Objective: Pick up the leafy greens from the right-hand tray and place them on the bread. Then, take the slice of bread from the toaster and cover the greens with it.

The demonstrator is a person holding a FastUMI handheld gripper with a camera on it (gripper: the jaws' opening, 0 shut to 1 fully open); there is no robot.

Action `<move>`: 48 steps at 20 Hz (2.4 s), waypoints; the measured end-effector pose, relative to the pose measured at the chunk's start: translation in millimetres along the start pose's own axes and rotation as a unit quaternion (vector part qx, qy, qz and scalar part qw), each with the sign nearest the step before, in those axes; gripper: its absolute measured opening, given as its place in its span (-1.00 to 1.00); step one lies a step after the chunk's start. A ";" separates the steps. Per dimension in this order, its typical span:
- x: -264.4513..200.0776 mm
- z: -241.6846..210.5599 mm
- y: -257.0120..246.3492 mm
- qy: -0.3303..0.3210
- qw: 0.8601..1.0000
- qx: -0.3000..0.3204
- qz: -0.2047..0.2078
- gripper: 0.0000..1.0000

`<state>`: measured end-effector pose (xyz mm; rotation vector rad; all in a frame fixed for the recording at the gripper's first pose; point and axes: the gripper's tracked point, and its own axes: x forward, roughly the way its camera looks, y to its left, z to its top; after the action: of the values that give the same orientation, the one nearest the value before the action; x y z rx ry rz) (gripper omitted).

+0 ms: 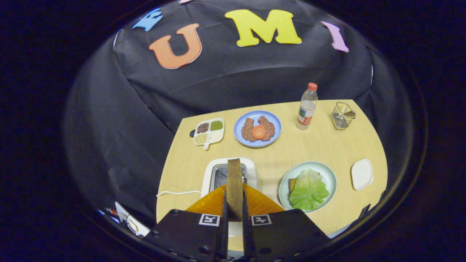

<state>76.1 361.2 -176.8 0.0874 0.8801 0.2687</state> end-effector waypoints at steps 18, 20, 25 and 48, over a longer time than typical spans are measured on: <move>95.8 -62.6 -155.2 0.109 0.990 0.080 -0.037 -0.67; 102.8 -64.7 -161.6 0.113 0.990 0.082 -0.033 -0.67; 109.0 -59.5 -182.1 0.103 0.992 0.065 -0.027 -0.67; 85.0 -53.8 -259.2 0.040 0.998 -0.042 0.007 0.54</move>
<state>137.0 132.6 -322.8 0.0045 0.9462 0.3246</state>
